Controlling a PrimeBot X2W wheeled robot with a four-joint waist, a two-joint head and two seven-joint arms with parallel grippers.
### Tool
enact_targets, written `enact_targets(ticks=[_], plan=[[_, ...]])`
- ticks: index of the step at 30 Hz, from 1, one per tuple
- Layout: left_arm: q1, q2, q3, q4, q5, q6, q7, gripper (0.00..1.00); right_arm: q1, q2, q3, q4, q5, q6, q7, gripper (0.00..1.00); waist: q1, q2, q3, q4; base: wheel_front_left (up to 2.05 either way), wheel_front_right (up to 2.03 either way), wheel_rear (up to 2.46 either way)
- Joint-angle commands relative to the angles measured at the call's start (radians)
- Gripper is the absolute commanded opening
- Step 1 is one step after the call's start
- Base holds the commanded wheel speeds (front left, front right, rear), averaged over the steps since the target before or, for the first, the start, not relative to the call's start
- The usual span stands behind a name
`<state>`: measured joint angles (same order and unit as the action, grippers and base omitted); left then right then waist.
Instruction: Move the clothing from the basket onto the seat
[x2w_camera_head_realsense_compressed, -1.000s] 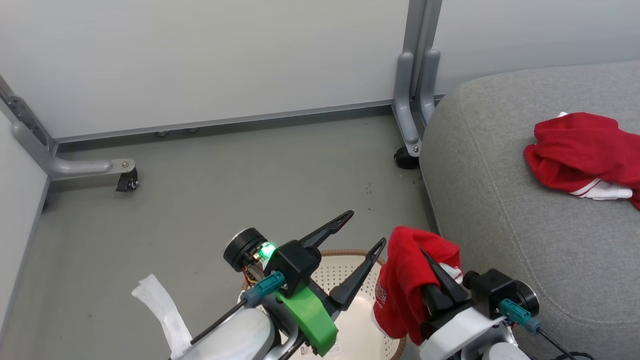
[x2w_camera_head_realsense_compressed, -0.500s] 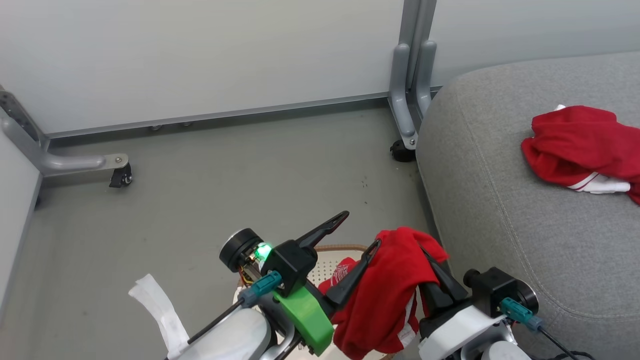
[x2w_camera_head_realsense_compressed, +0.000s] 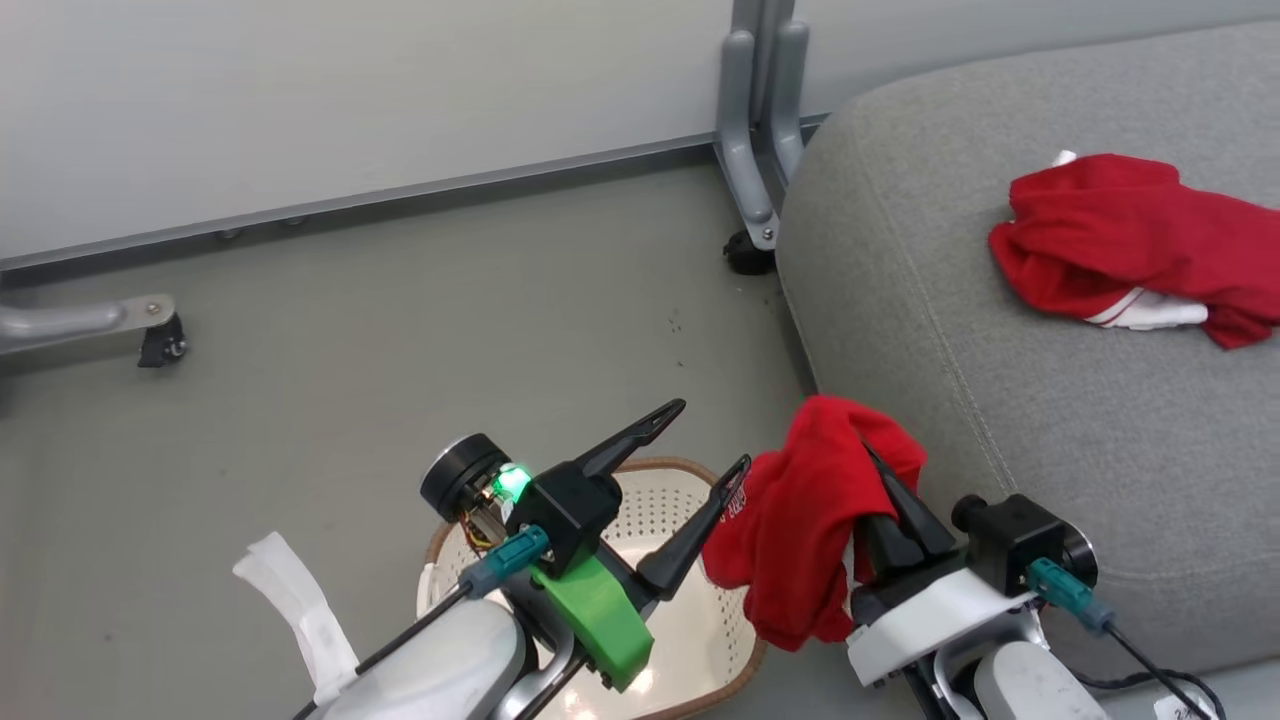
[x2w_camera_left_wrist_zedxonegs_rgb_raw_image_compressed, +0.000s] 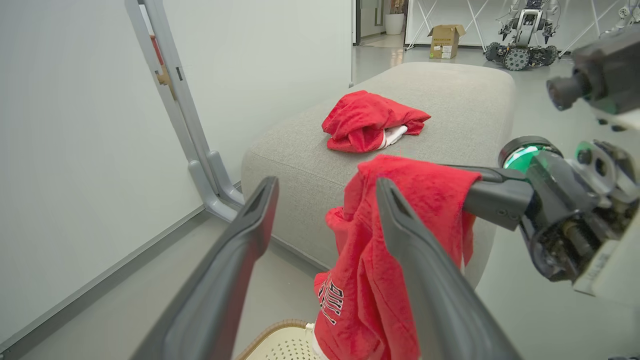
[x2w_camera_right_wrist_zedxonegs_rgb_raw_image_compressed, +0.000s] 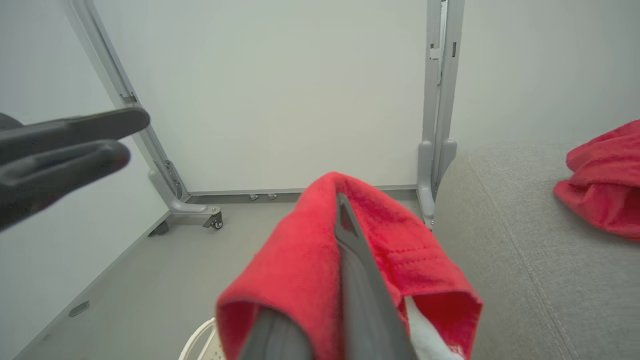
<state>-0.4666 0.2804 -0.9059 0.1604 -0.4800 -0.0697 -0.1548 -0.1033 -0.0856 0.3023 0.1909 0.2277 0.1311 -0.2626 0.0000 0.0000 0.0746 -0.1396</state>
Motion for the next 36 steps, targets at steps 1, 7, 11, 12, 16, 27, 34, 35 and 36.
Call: enact_targets(ticks=[1, 7, 11, 12, 16, 27, 34, 35, 36], plan=[[-0.020, 0.013, 0.004, -0.006, 0.009, 0.004, 0.002, 1.00, -0.015, 0.002, -0.006, -0.009, -0.007, -0.001, -0.003, 0.00, 0.0000, 0.0000, 0.055, -0.072, 0.00, 0.00, 0.00], [-0.040, 0.030, 0.000, -0.015, 0.018, 0.001, 0.009, 1.00, -0.028, 0.016, -0.019, -0.032, -0.012, -0.001, -0.003, 0.00, 0.0000, 0.0000, 0.101, -0.181, 0.00, 0.00, 0.00], [-0.049, 0.039, -0.005, -0.019, 0.021, -0.003, 0.018, 1.00, -0.026, 0.025, -0.022, -0.049, -0.011, -0.001, -0.003, 0.00, 0.0000, 0.0000, 0.124, -0.257, 0.00, 0.00, 0.00], [-0.053, 0.040, -0.008, -0.019, 0.022, -0.004, 0.019, 1.00, -0.025, 0.026, -0.025, -0.052, -0.010, -0.001, -0.003, 0.00, 0.0000, 0.0000, 0.127, -0.271, 0.00, 0.00, 0.00], [-0.061, 0.041, -0.013, -0.018, 0.020, -0.007, 0.016, 1.00, -0.019, 0.029, -0.026, -0.061, -0.010, -0.001, -0.003, 0.00, 0.0000, 0.0000, 0.142, -0.337, 0.00, 0.00, 0.00], [-0.084, 0.026, -0.046, -0.007, 0.008, -0.026, 0.016, 1.00, 0.020, 0.033, -0.073, -0.090, -0.022, -0.001, -0.003, 0.00, 0.0000, 0.0000, 0.161, -0.405, 0.00, 0.00, 0.00], [-0.098, 0.027, -0.051, 0.000, 0.010, -0.028, 0.005, 1.00, -0.043, 0.006, -0.146, -0.146, -0.004, -0.001, -0.003, 0.00, 0.0000, 0.0000, 0.190, -0.403, 0.00, 0.00, 0.00], [-0.099, 0.031, -0.049, 0.000, 0.011, -0.025, 0.004, 1.00, -0.060, -0.005, -0.154, -0.154, 0.000, -0.001, -0.003, 0.00, 0.0000, 0.0000, 0.197, -0.402, 0.00, 0.00, 0.00], [-0.102, 0.037, -0.047, -0.004, 0.018, -0.019, -0.001, 1.00, -0.085, -0.019, -0.167, -0.163, 0.006, -0.001, -0.003, 0.00, 0.0000, 0.0000, 0.209, -0.401, 0.00, 0.00, 0.00]])
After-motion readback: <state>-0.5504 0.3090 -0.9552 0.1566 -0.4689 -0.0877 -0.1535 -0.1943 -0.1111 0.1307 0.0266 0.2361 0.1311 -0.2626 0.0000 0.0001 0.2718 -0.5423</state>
